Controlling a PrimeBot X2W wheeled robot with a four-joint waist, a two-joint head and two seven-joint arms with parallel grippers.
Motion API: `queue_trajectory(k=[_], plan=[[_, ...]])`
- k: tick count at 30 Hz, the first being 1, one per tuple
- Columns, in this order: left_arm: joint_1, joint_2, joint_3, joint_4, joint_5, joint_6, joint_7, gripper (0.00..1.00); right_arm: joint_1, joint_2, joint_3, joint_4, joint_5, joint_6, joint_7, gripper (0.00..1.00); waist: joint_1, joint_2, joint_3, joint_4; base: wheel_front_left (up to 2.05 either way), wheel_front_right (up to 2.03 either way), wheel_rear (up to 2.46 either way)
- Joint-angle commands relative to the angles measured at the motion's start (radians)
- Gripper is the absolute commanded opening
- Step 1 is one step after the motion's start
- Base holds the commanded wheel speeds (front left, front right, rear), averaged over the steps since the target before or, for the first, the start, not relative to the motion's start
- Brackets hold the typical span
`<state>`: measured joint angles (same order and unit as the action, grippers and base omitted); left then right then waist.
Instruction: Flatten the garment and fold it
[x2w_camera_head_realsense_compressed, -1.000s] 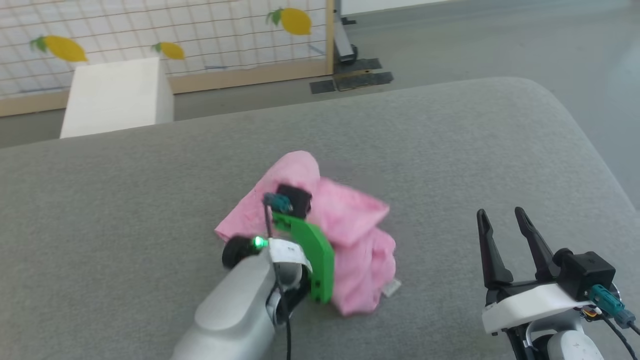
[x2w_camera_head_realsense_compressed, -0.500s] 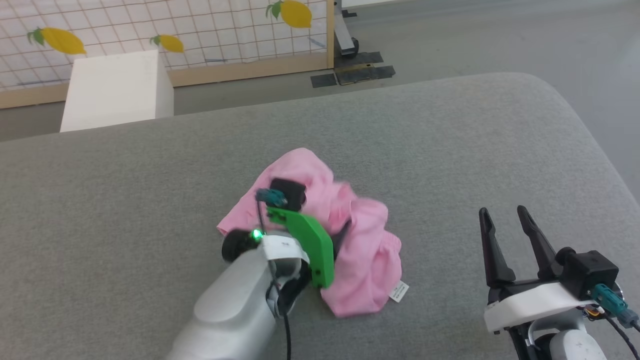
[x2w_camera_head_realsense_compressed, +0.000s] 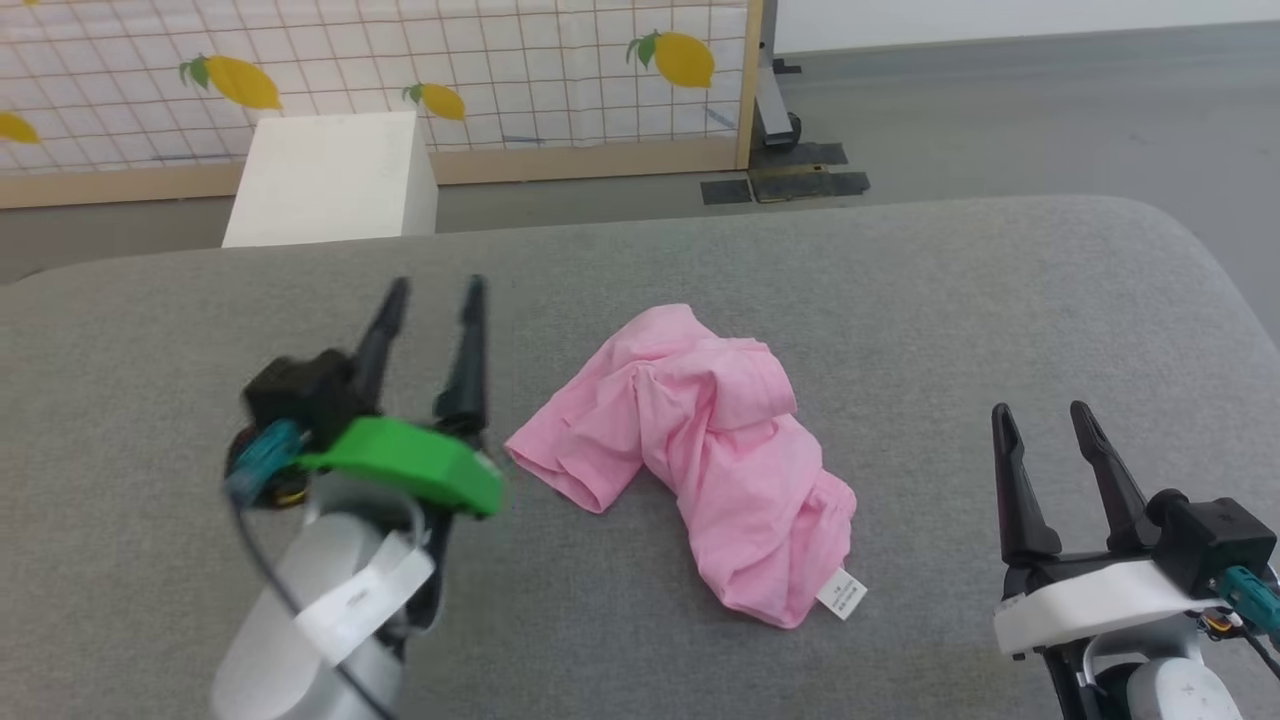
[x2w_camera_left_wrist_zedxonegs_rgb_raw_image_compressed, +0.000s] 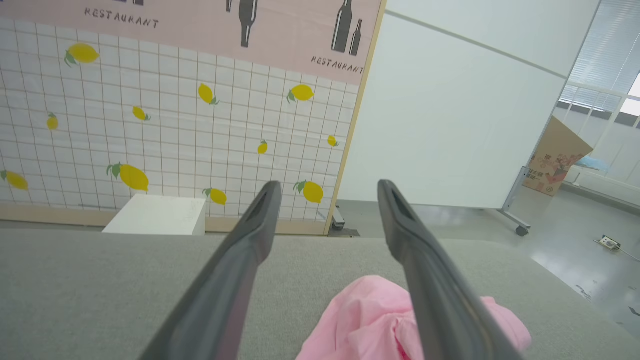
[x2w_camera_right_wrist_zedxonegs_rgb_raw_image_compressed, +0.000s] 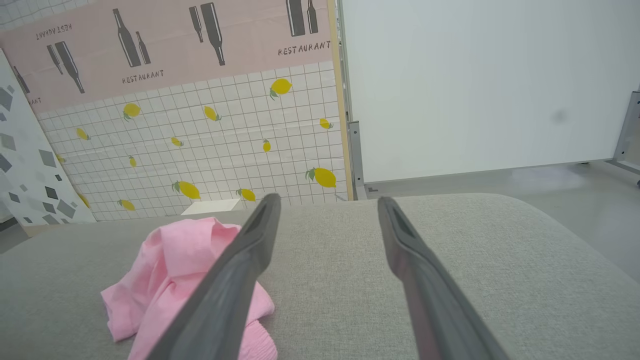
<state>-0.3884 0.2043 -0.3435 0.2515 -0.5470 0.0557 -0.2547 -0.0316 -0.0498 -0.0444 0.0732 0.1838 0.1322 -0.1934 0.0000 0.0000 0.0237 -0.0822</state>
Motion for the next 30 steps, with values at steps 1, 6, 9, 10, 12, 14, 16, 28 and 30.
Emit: queue_trajectory(k=[1, 6, 9, 10, 12, 14, 16, 28, 30], plan=[[0.059, 0.008, 0.032, -0.042, 0.029, 0.007, -0.006, 1.00, 0.018, 0.000, -0.001, -0.007, -0.006, -0.002, 0.005, 1.00, 0.0000, 0.0000, -0.008, 0.012, 0.00, 0.00, 0.00], [0.231, 0.006, 0.159, -0.150, 0.120, -0.021, -0.007, 1.00, 0.023, 0.000, 0.000, -0.015, -0.010, -0.002, 0.010, 1.00, 0.0000, 0.0000, -0.013, 0.017, 0.00, 0.00, 0.00], [0.295, -0.009, 0.199, -0.180, 0.176, -0.044, -0.007, 1.00, 0.027, 0.000, -0.001, -0.017, -0.010, -0.002, 0.012, 1.00, 0.0000, 0.0000, -0.015, 0.017, 0.00, 0.00, 0.00], [0.316, -0.016, 0.211, -0.184, 0.195, -0.052, -0.007, 1.00, 0.029, 0.000, -0.001, -0.018, -0.010, -0.002, 0.013, 1.00, 0.0000, 0.0000, -0.016, 0.017, 0.00, 0.00, 0.00], [0.346, -0.035, 0.236, -0.195, 0.220, -0.062, -0.007, 1.00, 0.033, 0.000, -0.002, -0.019, -0.011, -0.002, 0.015, 1.00, 0.0000, 0.0000, -0.019, 0.018, 0.00, 0.00, 0.00], [0.371, -0.053, 0.259, -0.202, 0.243, -0.074, -0.007, 1.00, 0.037, 0.000, -0.003, -0.021, -0.011, -0.002, 0.018, 1.00, 0.0000, 0.0000, -0.021, 0.019, 0.00, 0.00, 0.00], [0.387, -0.070, 0.278, -0.204, 0.261, -0.092, -0.007, 1.00, 0.041, 0.000, -0.003, -0.023, -0.012, -0.002, 0.021, 1.00, 0.0000, 0.0000, -0.023, 0.021, 0.00, 0.00, 0.00], [0.404, -0.136, 0.327, -0.192, 0.319, -0.157, -0.007, 1.00, 0.051, 0.000, 0.010, -0.037, -0.019, -0.002, 0.037, 1.00, 0.0000, 0.0000, -0.029, 0.037, 0.00, 0.00, 0.00], [0.404, -0.140, 0.330, -0.192, 0.323, -0.161, -0.007, 1.00, 0.053, 0.000, 0.011, -0.036, -0.020, -0.002, 0.039, 1.00, 0.0000, 0.0000, -0.029, 0.038, 0.00, 0.00, 0.00]])
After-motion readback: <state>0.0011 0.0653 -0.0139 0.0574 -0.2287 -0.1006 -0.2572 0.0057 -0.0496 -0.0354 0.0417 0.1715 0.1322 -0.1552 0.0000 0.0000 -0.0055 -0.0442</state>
